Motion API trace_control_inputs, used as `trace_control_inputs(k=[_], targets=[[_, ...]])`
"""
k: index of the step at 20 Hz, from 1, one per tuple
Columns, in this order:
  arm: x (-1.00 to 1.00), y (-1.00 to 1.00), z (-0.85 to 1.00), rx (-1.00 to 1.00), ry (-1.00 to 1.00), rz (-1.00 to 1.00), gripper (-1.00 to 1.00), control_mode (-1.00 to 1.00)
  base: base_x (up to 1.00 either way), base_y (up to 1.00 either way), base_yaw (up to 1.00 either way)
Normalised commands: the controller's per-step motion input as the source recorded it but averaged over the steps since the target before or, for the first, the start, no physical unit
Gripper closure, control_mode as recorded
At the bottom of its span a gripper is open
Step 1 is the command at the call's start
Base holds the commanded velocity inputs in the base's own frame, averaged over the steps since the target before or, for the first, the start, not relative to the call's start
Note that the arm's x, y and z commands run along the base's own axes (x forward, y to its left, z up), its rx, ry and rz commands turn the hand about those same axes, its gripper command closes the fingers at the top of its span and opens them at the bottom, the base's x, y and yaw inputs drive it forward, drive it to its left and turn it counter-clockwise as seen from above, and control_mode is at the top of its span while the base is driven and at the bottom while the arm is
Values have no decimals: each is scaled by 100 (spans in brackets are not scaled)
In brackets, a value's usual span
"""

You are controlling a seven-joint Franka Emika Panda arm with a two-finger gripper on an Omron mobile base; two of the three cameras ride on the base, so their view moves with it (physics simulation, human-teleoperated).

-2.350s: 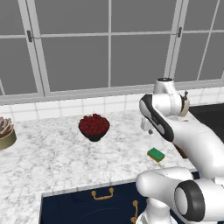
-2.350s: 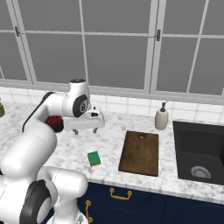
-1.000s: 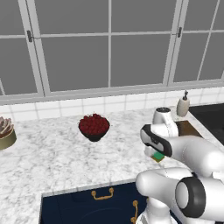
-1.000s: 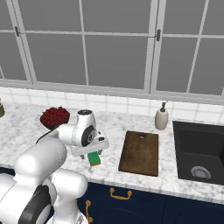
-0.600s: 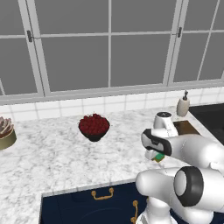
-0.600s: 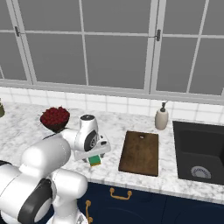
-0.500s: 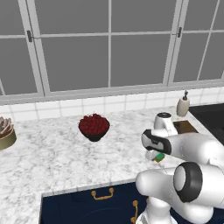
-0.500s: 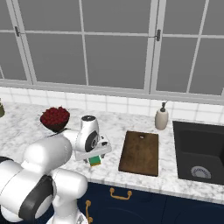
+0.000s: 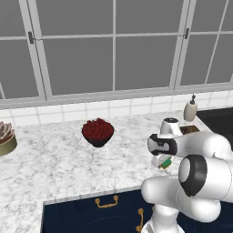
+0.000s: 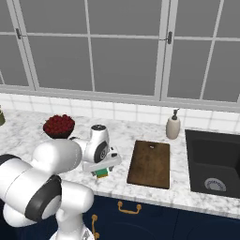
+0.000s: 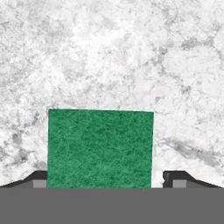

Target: Pick up the sponge from the counter and clean the cutting board by briefly scrubbing or pressing down on the cutting board. Once finished, release the sponge.

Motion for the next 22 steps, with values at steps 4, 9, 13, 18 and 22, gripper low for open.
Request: trace_control_inputs(k=[4,9,13,18,22], targets=[[-1,-6,18,7,0,0,100,-100,0,0,0],[0,-6,12,4,0,0,100,-100,0,0,0],[0,-22,55,1,0,-3,100,-100,0,0,0],[0,-47,52,0,1,-14,100,-100,0,0,0],[8,-76,11,-3,5,-13,100,-100,0,0,0]])
